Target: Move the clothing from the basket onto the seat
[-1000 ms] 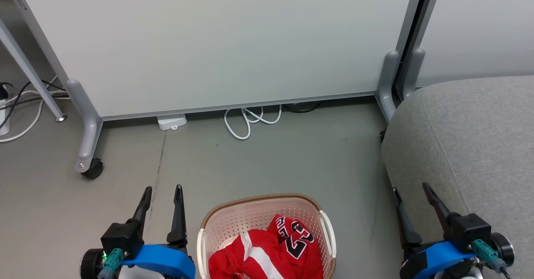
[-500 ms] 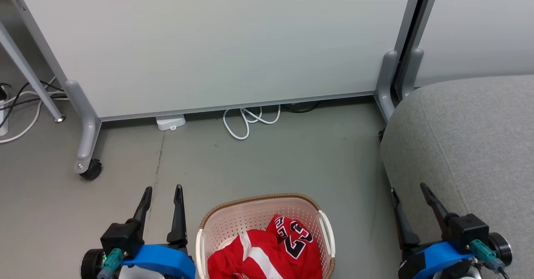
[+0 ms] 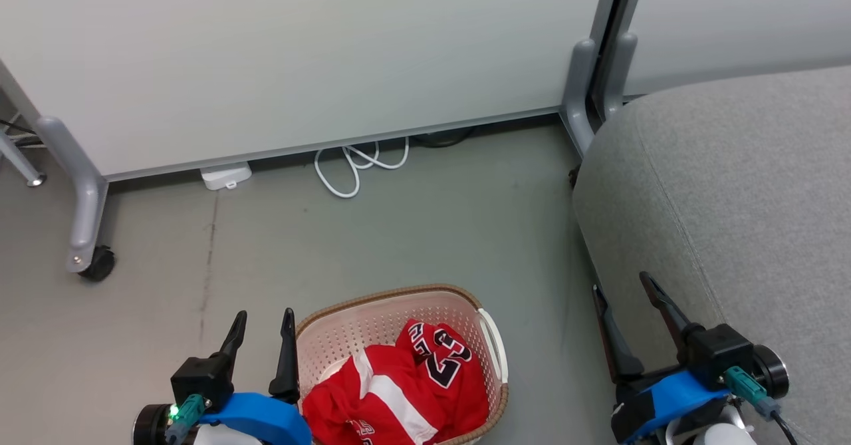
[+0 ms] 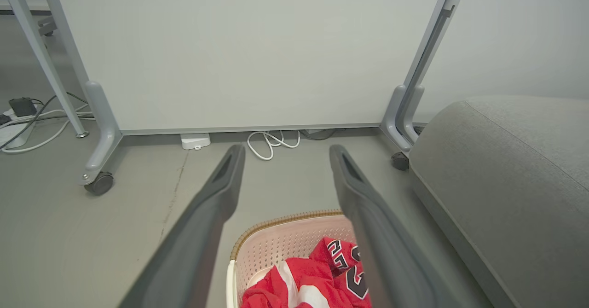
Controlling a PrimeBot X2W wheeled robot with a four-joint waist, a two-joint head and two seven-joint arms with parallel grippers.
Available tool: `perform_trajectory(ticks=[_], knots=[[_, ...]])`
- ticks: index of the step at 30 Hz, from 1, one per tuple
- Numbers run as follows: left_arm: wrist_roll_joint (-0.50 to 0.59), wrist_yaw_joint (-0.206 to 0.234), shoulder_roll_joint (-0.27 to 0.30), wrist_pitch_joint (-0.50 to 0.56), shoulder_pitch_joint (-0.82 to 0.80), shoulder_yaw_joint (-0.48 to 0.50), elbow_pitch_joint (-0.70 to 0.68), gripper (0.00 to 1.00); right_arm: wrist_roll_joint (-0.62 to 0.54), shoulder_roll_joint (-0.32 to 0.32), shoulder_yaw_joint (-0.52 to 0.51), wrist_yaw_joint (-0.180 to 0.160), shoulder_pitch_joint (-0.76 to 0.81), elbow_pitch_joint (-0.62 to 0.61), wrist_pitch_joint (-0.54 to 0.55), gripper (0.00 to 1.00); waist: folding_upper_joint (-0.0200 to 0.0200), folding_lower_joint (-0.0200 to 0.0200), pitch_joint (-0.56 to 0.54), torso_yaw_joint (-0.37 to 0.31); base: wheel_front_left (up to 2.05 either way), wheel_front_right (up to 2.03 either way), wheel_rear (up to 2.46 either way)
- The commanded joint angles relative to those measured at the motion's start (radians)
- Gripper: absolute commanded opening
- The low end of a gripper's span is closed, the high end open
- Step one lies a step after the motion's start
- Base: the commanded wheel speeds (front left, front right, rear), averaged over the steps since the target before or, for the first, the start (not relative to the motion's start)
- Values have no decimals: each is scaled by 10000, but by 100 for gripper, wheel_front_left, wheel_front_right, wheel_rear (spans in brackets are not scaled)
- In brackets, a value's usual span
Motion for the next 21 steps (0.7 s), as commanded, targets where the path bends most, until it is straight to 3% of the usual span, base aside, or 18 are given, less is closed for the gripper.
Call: perform_trajectory(ticks=[1,21], knots=[[31,-55,83,-48,-211,-38,146,100,27,-37,71,1,-161,-36,-6,100,0,0,355,-344,0,0,0],[593,-557,1141,1081,-3840,-1508,4391,100,926,-27,1350,1,-2312,-736,-362,100,0,0,4893,-2501,0,0,0]])
